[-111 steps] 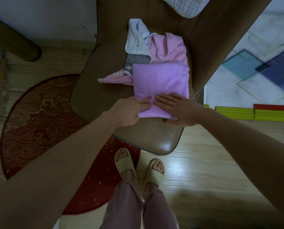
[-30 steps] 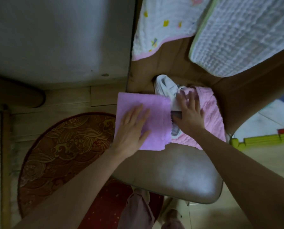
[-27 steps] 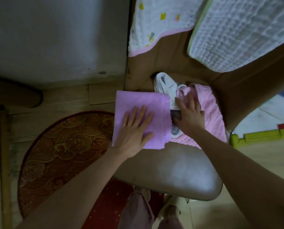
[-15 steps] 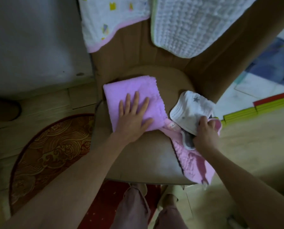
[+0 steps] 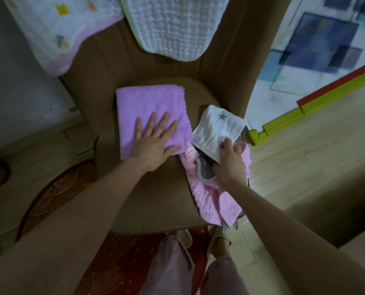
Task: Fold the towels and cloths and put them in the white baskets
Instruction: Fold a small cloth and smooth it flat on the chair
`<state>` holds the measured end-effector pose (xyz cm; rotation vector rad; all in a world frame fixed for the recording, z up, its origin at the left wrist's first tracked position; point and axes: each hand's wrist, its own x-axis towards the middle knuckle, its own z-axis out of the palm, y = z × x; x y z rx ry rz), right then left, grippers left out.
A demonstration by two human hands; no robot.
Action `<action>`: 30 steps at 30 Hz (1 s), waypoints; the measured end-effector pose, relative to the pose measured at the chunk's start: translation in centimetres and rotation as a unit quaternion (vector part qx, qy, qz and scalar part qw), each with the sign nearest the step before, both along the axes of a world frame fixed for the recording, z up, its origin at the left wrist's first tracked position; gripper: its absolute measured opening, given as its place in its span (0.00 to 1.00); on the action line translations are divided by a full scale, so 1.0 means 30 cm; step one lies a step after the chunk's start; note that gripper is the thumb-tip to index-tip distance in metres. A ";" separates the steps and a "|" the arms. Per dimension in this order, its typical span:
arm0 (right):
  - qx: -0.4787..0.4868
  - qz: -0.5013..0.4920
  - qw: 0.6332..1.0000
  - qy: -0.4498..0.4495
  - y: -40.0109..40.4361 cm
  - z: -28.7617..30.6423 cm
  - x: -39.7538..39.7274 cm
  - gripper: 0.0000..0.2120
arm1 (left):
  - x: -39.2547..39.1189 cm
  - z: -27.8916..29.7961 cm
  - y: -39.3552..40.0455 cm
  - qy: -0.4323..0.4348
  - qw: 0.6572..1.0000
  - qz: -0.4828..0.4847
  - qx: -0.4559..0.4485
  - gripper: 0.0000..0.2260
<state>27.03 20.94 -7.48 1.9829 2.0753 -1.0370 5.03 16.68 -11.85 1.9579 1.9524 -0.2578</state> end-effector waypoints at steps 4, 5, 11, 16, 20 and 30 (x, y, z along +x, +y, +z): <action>-0.004 0.010 1.000 0.026 -0.021 0.026 0.030 0.23 | -0.008 0.031 0.044 -0.002 0.997 0.035 -0.062 0.31; -0.002 0.018 0.999 0.036 -0.028 0.037 0.046 0.24 | 0.005 0.055 0.052 -0.010 0.997 0.037 -0.072 0.31; 0.016 0.071 0.990 0.124 -0.049 0.159 0.131 0.24 | 0.109 0.210 -0.042 -0.248 0.968 0.020 0.017 0.30; 0.049 0.150 0.968 0.194 -0.016 0.283 0.135 0.25 | 0.224 0.340 -0.110 -0.291 0.953 0.038 0.078 0.34; 0.083 0.205 0.945 0.240 0.013 0.374 0.074 0.28 | 0.260 0.421 -0.131 -0.282 0.942 0.103 0.148 0.24; 0.211 0.460 0.860 0.058 0.129 0.348 -0.094 0.29 | 0.136 0.532 -0.168 -0.181 0.942 0.176 0.220 0.13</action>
